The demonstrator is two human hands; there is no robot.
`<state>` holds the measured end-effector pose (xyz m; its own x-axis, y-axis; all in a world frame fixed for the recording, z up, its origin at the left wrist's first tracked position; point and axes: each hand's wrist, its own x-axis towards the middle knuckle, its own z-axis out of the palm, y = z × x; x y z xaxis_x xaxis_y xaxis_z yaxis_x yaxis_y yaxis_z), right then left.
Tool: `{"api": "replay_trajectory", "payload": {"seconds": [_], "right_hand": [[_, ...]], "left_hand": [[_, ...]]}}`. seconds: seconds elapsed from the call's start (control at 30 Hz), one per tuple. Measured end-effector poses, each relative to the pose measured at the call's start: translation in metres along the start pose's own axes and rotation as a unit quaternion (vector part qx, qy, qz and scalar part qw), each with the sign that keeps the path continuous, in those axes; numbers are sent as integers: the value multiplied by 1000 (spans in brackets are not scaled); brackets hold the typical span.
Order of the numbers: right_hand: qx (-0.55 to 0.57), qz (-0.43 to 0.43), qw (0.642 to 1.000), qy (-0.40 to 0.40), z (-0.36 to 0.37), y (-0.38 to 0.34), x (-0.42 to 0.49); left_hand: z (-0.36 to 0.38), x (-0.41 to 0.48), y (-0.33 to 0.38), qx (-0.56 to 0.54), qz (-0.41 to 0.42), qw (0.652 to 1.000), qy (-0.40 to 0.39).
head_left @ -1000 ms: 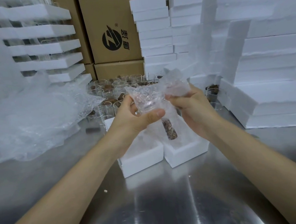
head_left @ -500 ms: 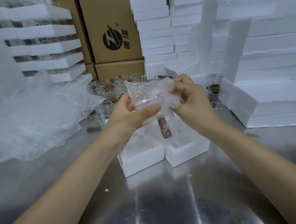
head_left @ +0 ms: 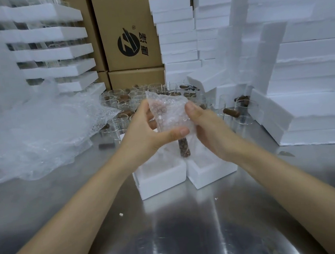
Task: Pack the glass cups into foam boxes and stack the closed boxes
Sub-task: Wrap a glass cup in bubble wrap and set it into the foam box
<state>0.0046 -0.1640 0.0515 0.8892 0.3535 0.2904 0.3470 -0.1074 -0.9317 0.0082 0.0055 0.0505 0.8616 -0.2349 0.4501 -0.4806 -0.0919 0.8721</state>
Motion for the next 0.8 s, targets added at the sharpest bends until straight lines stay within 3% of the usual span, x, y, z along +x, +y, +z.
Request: {"api": "replay_trajectory", "payload": {"seconds": [0.1, 0.2, 0.33, 0.4, 0.47, 0.53, 0.6, 0.7, 0.8], "right_hand": [[185, -30, 980, 58, 6, -1, -2], [224, -10, 970, 93, 3, 3, 5], [246, 104, 963, -43, -4, 6, 4], [275, 144, 948, -73, -6, 6, 3], [233, 138, 962, -30, -10, 7, 4], [92, 103, 987, 76, -12, 6, 5], [-41, 61, 981, 179, -10, 4, 3], [-103, -4, 979, 177, 2, 3, 0], [-109, 10, 983, 144, 12, 2, -1]], "left_hand": [[0, 2, 0, -43, 5, 999, 33], [-2, 2, 3, -57, 22, 997, 36], [2, -5, 7, -89, 21, 994, -59], [7, -7, 7, -93, 15, 990, -104], [11, -6, 6, -77, 10, 991, -109], [12, -4, 4, -47, 6, 994, -98], [13, -4, 3, -40, -20, 993, -114], [17, -7, 0, 6, -27, 994, -110], [14, -4, -1, 26, -24, 999, -17]]}}
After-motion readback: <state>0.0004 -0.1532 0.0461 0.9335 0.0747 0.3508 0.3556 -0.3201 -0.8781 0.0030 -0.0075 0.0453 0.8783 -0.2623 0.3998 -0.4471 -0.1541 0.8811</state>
